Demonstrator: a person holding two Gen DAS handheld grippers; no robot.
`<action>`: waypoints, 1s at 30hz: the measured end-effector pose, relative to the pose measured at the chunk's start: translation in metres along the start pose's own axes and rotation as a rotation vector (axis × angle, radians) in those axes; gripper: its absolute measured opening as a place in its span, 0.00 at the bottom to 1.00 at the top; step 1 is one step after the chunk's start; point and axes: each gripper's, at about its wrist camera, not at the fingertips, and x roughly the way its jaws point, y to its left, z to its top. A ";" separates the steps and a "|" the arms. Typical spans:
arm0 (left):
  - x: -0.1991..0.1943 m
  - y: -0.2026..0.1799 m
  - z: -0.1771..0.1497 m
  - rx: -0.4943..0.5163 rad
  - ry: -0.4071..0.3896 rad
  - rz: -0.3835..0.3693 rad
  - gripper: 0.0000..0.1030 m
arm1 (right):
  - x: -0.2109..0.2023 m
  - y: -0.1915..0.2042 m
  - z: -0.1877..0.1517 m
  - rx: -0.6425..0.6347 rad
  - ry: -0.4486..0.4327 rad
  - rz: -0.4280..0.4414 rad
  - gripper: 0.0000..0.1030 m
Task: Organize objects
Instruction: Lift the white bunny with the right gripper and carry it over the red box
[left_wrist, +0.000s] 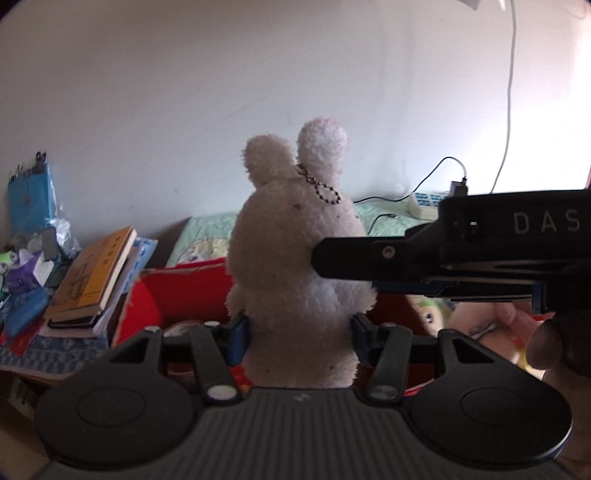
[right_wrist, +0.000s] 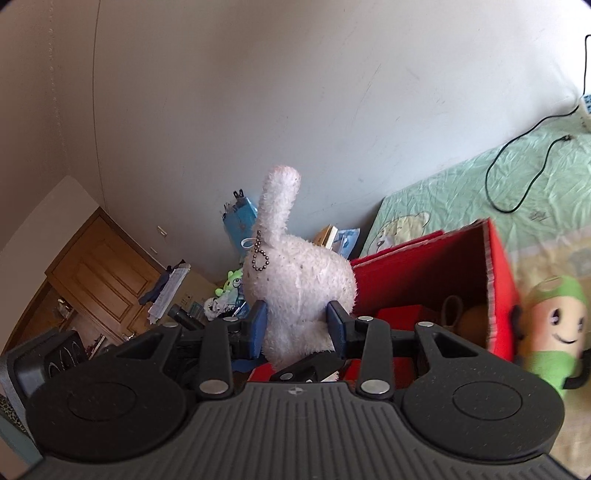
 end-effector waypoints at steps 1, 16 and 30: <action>0.002 0.008 -0.001 -0.005 0.008 0.005 0.54 | 0.009 0.003 -0.002 -0.001 0.007 -0.002 0.38; 0.048 0.079 -0.026 -0.034 0.151 0.065 0.55 | 0.107 0.005 -0.028 0.066 0.165 -0.120 0.38; 0.058 0.105 -0.035 -0.083 0.171 0.055 0.67 | 0.142 -0.003 -0.035 0.112 0.292 -0.146 0.39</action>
